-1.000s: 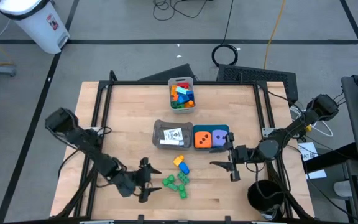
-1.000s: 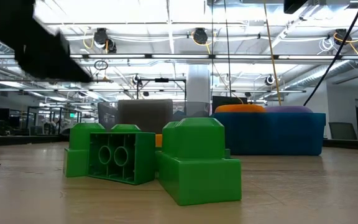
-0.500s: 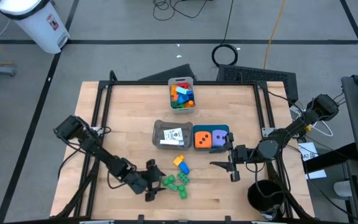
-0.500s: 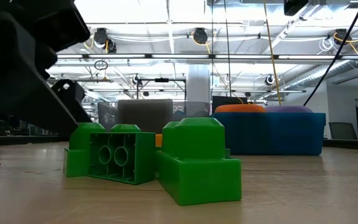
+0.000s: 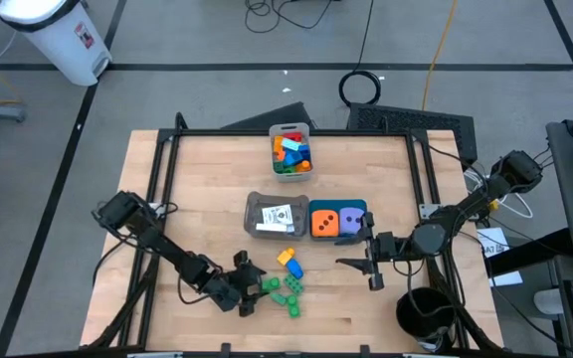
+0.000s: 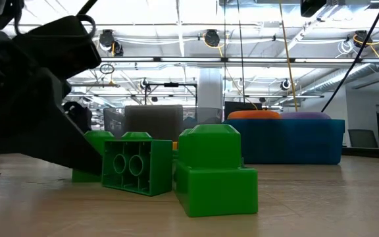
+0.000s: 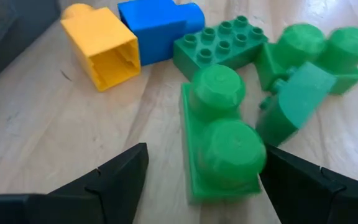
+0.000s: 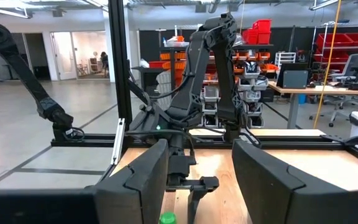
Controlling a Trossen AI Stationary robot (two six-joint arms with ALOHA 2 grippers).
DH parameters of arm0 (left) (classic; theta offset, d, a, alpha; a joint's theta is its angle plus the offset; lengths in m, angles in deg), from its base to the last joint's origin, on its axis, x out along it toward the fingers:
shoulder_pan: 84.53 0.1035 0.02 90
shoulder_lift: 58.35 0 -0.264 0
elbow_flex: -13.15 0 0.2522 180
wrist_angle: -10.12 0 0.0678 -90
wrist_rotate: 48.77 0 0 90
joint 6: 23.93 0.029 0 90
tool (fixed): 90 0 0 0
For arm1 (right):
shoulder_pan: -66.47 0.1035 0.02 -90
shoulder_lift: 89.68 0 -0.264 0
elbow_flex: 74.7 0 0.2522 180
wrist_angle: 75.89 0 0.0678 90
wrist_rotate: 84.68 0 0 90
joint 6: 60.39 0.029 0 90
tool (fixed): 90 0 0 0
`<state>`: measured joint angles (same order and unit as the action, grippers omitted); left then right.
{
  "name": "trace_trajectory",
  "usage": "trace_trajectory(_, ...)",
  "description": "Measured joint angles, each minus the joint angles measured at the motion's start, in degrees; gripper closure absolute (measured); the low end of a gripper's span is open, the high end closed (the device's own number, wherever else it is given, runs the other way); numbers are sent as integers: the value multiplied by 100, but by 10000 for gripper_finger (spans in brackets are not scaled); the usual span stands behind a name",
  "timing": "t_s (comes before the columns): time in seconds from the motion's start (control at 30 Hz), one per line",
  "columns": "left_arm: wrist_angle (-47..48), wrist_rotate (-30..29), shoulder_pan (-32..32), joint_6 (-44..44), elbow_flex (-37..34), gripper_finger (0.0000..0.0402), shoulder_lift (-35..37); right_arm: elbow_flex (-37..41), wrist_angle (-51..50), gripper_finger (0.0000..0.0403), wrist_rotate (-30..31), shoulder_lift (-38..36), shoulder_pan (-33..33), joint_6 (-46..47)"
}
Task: Pick & Place Toys
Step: Put the green game piece into the gray bin
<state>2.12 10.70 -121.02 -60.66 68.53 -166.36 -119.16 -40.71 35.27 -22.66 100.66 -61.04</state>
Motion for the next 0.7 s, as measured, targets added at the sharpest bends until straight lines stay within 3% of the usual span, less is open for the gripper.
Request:
trace_trajectory(0.2, 20, -115, 15, 25, -1, 137, -14, 0, -2, 232, 2, 0, 0, 2)
trace_trajectory(0.4, 403, 163, 102, 76, -14, 262, 287, 0, 0, 232, 2, 0, 0, 1)
trace_trajectory(0.57, 1068, -5, 235, 142, -17, 263, 1228, 0, 5, 232, 2, 1, -20, -78)
trace_trajectory(0.7, 897, -322, 398, 759, -17, 263, 1981, 0, 106, 232, 2, 241, -79, -207)
